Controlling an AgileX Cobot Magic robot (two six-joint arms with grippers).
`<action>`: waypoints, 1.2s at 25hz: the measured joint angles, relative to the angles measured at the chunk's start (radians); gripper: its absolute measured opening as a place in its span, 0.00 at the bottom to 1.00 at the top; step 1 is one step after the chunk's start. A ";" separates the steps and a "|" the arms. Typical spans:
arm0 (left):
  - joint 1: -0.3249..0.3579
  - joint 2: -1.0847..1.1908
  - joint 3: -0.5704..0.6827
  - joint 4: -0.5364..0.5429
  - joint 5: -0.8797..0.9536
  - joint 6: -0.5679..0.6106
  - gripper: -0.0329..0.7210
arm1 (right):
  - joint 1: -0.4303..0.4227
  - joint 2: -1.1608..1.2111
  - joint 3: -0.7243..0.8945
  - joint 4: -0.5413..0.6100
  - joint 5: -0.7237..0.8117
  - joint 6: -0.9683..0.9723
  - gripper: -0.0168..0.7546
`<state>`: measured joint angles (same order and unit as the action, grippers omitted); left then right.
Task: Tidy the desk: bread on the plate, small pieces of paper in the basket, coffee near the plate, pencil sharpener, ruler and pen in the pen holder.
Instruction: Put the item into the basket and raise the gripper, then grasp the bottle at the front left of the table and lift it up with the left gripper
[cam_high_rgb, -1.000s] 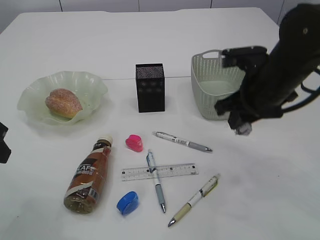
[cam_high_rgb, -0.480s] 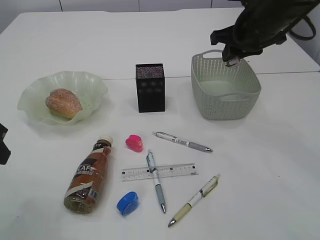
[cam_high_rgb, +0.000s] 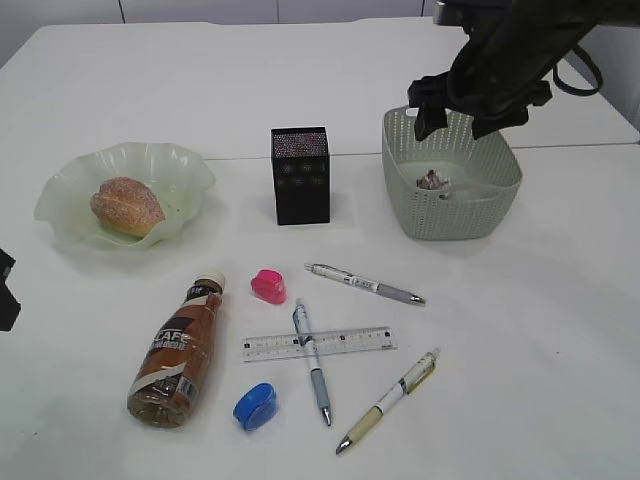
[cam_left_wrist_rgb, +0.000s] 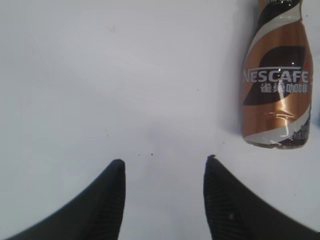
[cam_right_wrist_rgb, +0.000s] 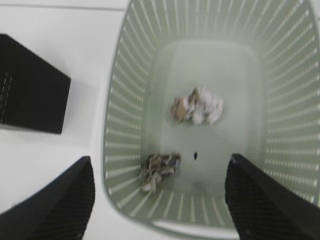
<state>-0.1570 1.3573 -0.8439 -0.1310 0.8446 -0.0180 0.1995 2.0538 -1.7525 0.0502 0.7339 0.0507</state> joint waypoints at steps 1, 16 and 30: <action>0.000 0.000 0.000 0.000 -0.002 0.000 0.53 | 0.000 0.000 0.000 0.013 0.034 0.000 0.79; 0.000 0.000 0.000 -0.002 -0.041 0.000 0.54 | 0.000 -0.129 0.078 0.027 0.450 0.000 0.76; -0.064 -0.020 0.000 -0.018 -0.047 0.000 0.53 | 0.000 -0.476 0.541 -0.004 0.428 -0.002 0.76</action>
<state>-0.2210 1.3375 -0.8439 -0.1490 0.7976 -0.0180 0.1995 1.5773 -1.2118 0.0464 1.1622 0.0489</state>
